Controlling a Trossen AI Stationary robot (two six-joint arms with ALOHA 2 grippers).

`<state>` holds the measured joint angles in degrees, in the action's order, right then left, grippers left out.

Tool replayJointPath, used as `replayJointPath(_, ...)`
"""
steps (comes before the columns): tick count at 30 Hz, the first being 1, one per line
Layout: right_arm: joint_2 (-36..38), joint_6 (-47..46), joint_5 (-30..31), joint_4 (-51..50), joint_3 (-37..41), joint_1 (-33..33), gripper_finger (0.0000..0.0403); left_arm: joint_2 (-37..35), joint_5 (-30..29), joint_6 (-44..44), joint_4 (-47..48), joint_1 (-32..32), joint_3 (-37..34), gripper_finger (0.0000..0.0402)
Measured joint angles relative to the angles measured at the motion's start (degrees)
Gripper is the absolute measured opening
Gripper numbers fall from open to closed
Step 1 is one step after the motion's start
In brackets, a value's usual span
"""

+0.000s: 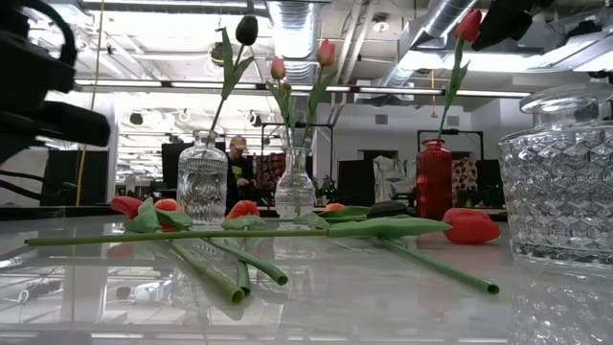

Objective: Sort flowers into vase by color
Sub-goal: Put the black tulip into the middle transparent vase

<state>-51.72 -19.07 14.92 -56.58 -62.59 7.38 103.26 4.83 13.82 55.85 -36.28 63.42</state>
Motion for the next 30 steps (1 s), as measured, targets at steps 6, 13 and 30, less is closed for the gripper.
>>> replayJointPath(6,0.0,0.0,0.02,0.0,0.0,0.0,0.023,0.0,-1.74,-0.35,-3.44,0.05,0.0,0.0141)
replayJointPath(13,0.0,0.0,0.02,0.0,0.0,-0.01,0.023,0.48,-2.72,-0.5,-5.75,0.01,0.04,0.0141)
replayJointPath(30,0.0,0.0,0.0,-0.02,0.0,0.0,0.023,1.57,-5.1,-0.41,-5.52,0.49,0.55,0.0019)
